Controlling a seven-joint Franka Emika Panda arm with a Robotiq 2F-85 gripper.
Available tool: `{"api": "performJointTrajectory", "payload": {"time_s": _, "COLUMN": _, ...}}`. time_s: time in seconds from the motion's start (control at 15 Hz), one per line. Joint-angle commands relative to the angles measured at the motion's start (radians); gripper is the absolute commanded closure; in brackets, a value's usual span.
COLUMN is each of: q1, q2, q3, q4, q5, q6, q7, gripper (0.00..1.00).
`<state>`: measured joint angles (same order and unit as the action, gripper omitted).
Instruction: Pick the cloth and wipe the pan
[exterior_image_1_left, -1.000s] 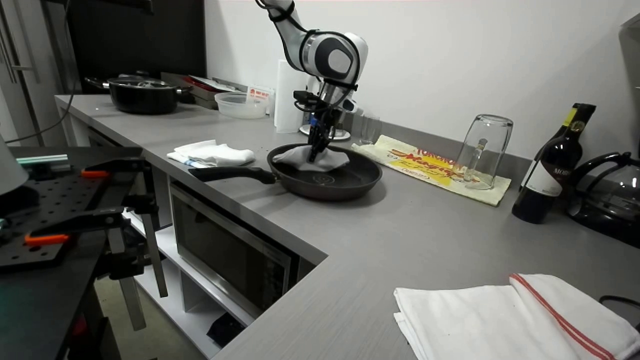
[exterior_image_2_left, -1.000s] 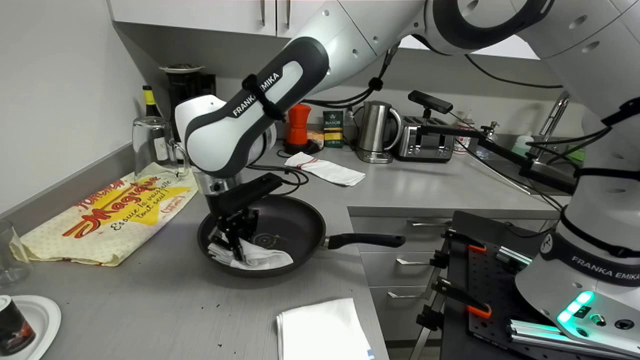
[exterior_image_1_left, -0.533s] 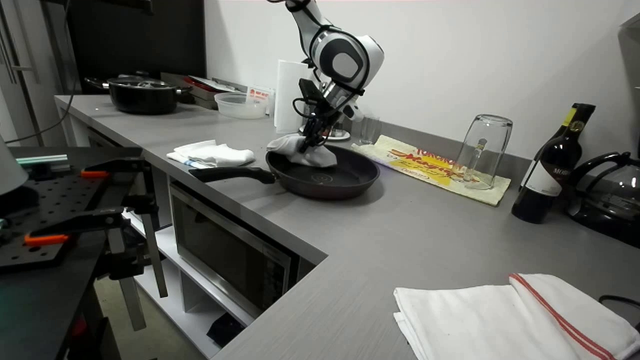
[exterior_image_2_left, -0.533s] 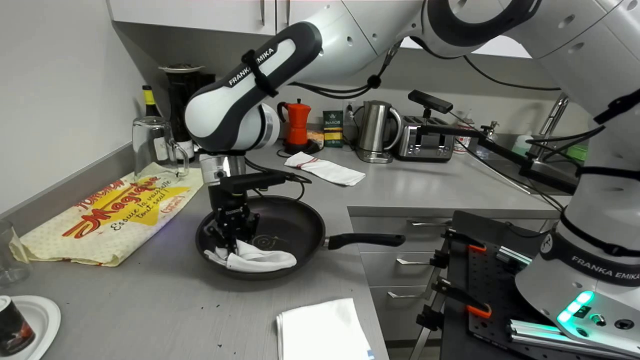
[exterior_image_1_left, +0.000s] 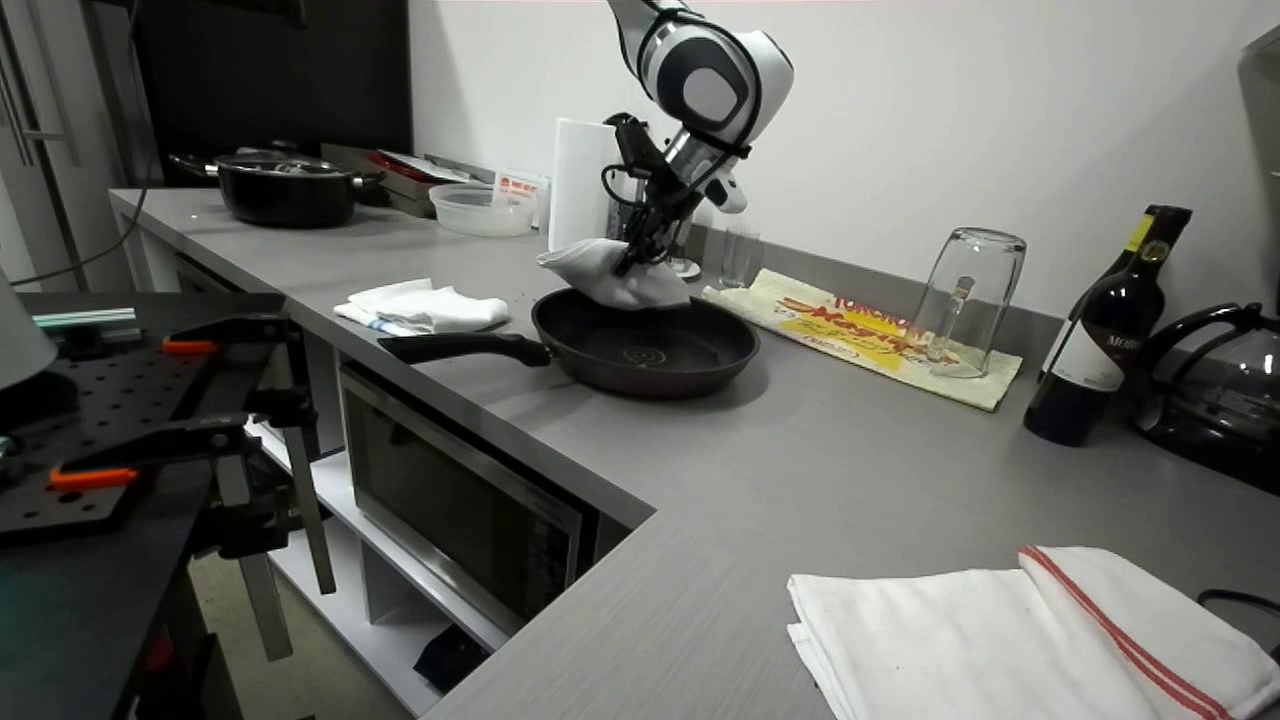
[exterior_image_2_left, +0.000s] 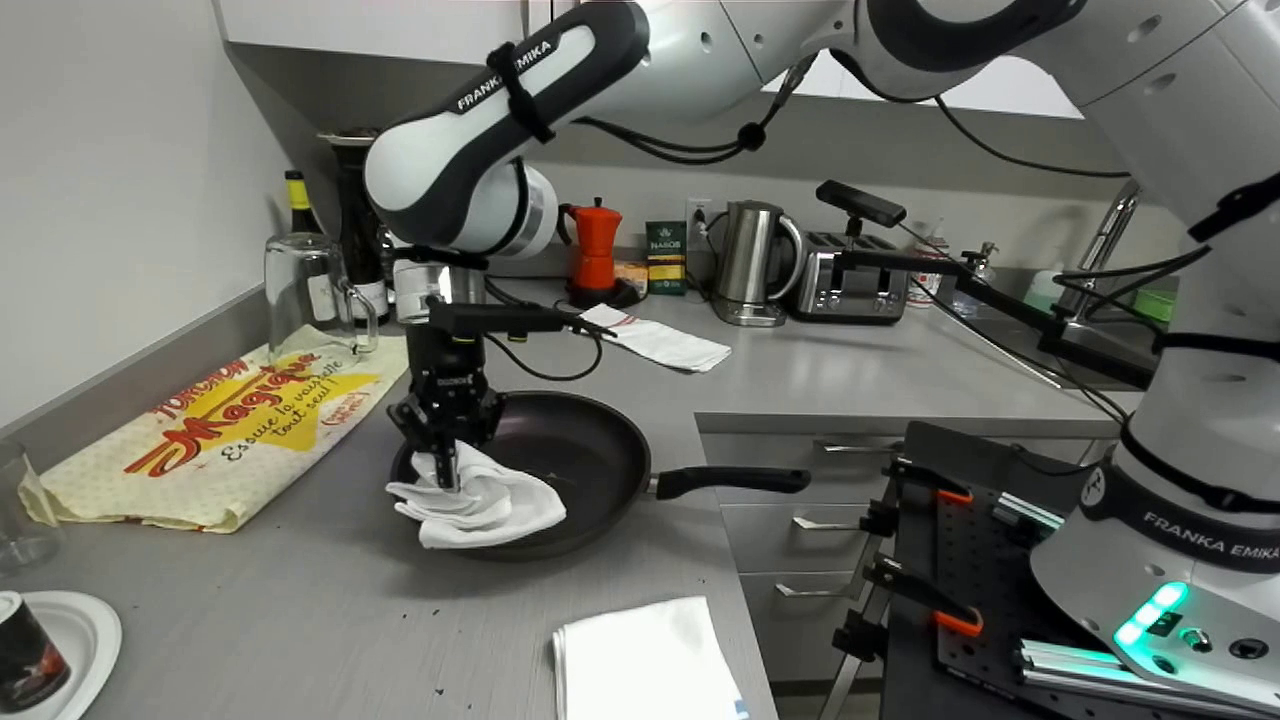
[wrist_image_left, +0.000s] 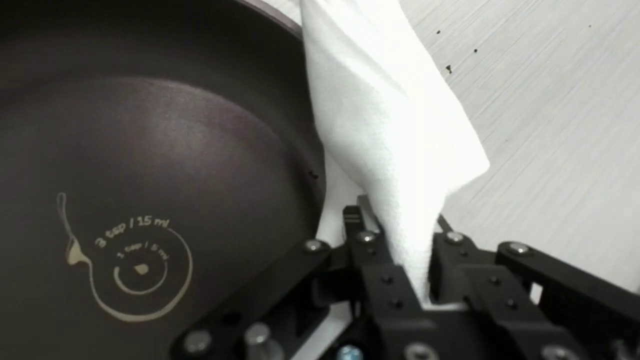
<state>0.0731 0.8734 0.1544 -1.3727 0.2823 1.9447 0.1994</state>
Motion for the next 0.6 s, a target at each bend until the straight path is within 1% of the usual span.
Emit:
{"api": "performJointTrajectory", "payload": {"time_s": 0.0, "q1": 0.046, "q2": -0.106, "q3": -0.006, "q4": -0.041, "q5": -0.01, "q6": -0.035, "q7": 0.01, "gripper": 0.95}}
{"api": "performJointTrajectory", "payload": {"time_s": 0.2, "q1": 0.1, "q2": -0.166, "q3": 0.005, "q4": -0.078, "q5": -0.02, "q6": -0.045, "q7": 0.014, "gripper": 0.95}}
{"api": "performJointTrajectory", "payload": {"time_s": 0.53, "q1": 0.225, "q2": -0.224, "q3": 0.031, "q4": -0.164, "q5": -0.075, "q6": -0.041, "q7": 0.008, "gripper": 0.95}}
